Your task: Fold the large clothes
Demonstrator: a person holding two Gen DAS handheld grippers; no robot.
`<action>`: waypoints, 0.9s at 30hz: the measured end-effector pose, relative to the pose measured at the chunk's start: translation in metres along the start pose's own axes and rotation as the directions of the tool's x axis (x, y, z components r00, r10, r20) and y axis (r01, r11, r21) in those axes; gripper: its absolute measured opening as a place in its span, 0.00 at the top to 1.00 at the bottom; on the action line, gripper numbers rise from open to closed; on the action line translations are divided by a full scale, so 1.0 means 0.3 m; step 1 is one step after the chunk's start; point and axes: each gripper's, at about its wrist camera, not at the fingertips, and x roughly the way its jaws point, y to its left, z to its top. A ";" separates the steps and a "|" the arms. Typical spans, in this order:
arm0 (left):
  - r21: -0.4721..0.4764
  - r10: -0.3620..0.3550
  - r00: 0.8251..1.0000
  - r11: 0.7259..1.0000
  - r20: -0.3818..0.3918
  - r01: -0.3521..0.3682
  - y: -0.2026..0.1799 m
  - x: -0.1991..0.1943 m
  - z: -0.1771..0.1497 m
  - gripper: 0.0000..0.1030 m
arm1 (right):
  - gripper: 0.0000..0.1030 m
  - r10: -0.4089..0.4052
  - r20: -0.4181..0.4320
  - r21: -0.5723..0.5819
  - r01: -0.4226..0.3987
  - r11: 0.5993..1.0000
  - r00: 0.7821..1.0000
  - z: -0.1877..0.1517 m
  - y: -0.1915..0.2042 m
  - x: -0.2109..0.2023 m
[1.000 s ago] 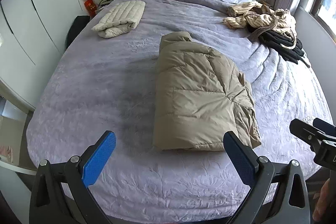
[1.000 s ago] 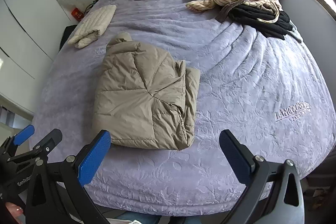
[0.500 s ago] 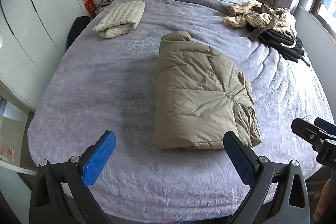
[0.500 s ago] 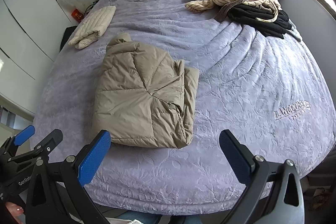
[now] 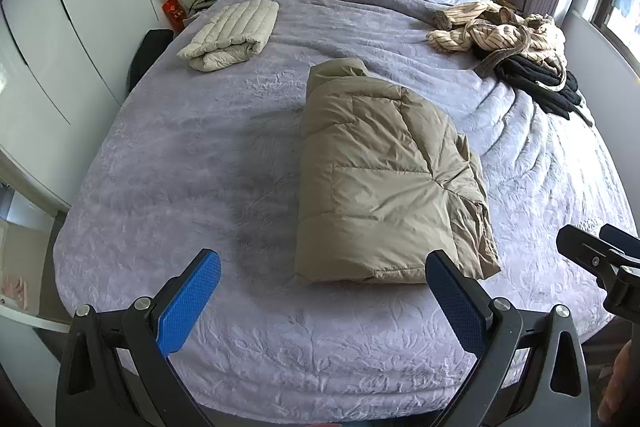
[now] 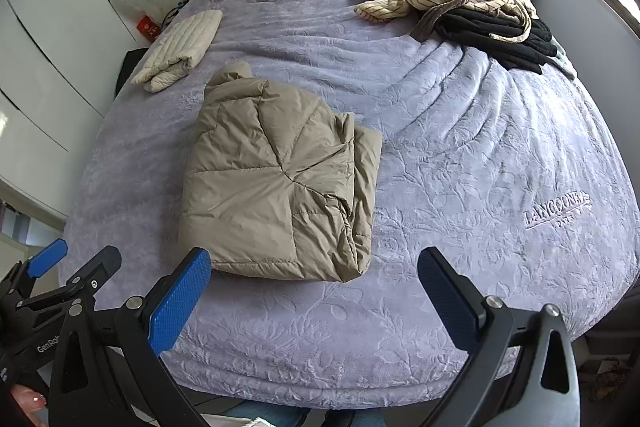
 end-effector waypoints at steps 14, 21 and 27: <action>-0.001 0.001 1.000 1.000 -0.002 -0.001 -0.001 0.001 -0.001 0.01 | 0.00 -0.001 -0.001 -0.001 0.001 1.000 1.000 -0.004 0.009 -0.001; -0.001 0.002 1.000 1.000 -0.001 -0.002 0.000 0.002 -0.001 0.01 | 0.00 0.000 0.000 -0.001 0.000 1.000 1.000 -0.007 0.018 -0.004; 0.001 0.002 1.000 1.000 0.000 -0.002 0.000 0.001 -0.002 0.01 | 0.00 0.000 -0.002 -0.002 0.000 1.000 1.000 -0.003 0.014 -0.002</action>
